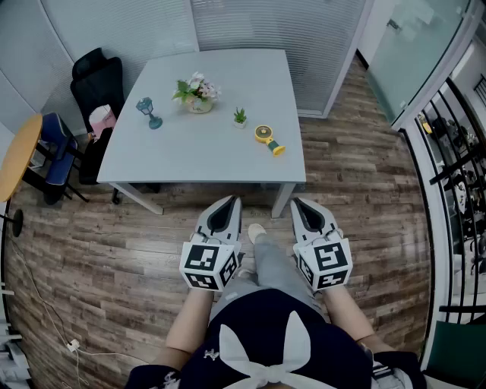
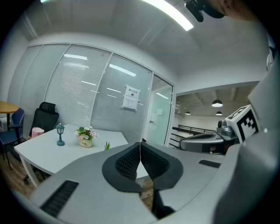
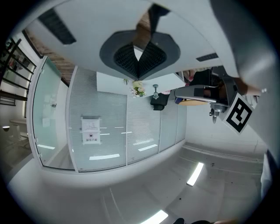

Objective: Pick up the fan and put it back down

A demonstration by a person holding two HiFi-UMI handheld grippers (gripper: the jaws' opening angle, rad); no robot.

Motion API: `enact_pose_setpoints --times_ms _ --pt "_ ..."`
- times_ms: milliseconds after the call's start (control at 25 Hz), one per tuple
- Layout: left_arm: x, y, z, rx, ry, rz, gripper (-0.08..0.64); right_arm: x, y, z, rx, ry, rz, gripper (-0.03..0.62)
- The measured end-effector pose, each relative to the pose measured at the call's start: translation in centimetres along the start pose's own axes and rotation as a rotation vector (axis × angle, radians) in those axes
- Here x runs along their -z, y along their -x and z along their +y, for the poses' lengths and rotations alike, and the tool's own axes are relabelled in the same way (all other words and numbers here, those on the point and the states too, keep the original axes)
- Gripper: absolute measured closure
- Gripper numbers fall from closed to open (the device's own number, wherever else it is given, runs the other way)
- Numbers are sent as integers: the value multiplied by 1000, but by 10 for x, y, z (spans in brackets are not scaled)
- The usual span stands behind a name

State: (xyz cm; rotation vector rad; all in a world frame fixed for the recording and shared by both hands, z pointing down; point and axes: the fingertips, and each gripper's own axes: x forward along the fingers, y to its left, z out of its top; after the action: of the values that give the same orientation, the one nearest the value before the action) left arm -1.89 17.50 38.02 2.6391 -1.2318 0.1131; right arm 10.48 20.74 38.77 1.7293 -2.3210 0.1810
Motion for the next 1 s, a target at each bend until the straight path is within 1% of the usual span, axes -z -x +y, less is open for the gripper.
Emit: enact_pose_setpoints --times_ms 120,240,360,480,520,560,680,720,840,1000 --pt "2 1 -3 1 4 2 537 1 2 -1 -4 0 -4 589" --pt "3 -1 -4 5 4 8 537 -1 -1 -5 10 4 -17 589" --pt "2 -5 0 6 0 13 537 -5 -8 -11 37 23 -25 588" --pt "1 -11 6 3 0 18 537 -10 -17 -16 32 21 -36 583" --pt "0 -13 8 2 1 19 537 -12 -21 -17 23 18 -35 540" --pt "0 -16 11 0 1 21 537 -13 -25 -18 13 15 -33 473" --pt "-1 -25 18 -8 2 27 537 -19 -39 -25 2 20 -33 353" --pt "-1 -28 20 -10 3 28 537 -21 -44 -28 3 28 -35 326" --pt "-2 -39 27 -16 4 32 537 -26 -58 -37 8 46 -37 276" --pt "-5 -54 36 -22 2 30 537 -30 -77 -48 0 51 -30 256"
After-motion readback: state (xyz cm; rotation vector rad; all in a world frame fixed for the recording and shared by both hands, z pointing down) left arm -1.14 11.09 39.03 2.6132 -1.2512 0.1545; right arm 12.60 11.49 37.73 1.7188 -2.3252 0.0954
